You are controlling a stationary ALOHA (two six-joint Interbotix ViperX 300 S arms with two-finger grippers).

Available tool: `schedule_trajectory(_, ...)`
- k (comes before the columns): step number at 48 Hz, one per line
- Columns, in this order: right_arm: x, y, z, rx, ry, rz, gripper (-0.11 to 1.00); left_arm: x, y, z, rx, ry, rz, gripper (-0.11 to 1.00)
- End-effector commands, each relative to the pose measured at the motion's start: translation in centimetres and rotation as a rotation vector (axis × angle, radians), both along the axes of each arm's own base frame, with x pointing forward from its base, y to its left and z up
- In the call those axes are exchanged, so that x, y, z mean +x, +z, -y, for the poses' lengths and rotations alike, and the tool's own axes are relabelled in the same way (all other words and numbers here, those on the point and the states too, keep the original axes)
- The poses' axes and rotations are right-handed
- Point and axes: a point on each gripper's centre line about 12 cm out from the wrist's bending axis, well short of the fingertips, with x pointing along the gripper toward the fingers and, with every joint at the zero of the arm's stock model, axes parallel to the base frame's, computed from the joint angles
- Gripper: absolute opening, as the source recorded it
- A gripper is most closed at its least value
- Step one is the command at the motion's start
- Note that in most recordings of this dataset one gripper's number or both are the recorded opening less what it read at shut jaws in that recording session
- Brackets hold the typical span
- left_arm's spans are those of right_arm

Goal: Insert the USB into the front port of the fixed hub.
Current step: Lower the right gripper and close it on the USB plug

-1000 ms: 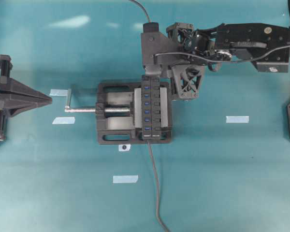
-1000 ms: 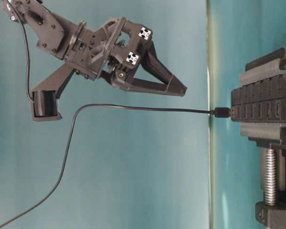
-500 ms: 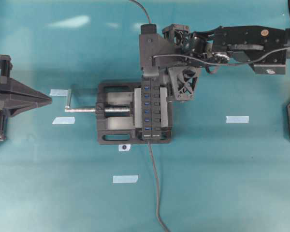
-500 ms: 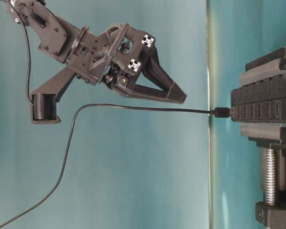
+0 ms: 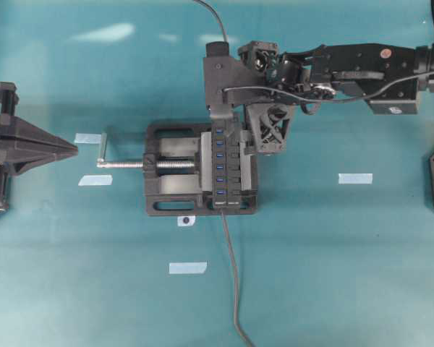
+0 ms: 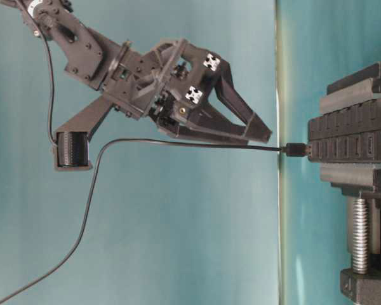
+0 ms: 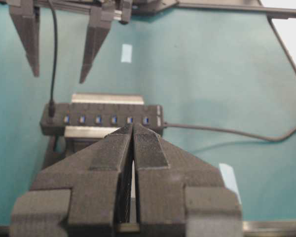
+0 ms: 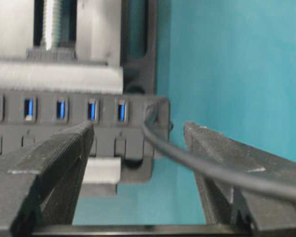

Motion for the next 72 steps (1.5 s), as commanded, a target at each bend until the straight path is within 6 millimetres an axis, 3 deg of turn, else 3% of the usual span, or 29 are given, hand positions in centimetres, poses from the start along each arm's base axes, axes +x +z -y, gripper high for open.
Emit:
schedule_trajectory(1,0.2,0.8,-0.1,-0.006,0.0,0.049,0.76,0.2,0.5,0.0,-0.018,0.005,0.011,0.0)
schedule_trajectory(18,0.3,-1.6,0.0,-0.004,-0.004,0.045,0.75,0.2,0.4,0.0,-0.041,0.007,0.009,0.0)
schedule_trajectory(37,0.8,-2.1,0.6,-0.01,-0.013,0.064,0.7,0.2,0.4,0.0,-0.041,0.007,0.008,0.0)
schedule_trajectory(72,1.0,-2.7,1.0,-0.008,-0.023,0.059,0.69,0.1,0.5,0.0,-0.041,0.007,0.014,0.0)
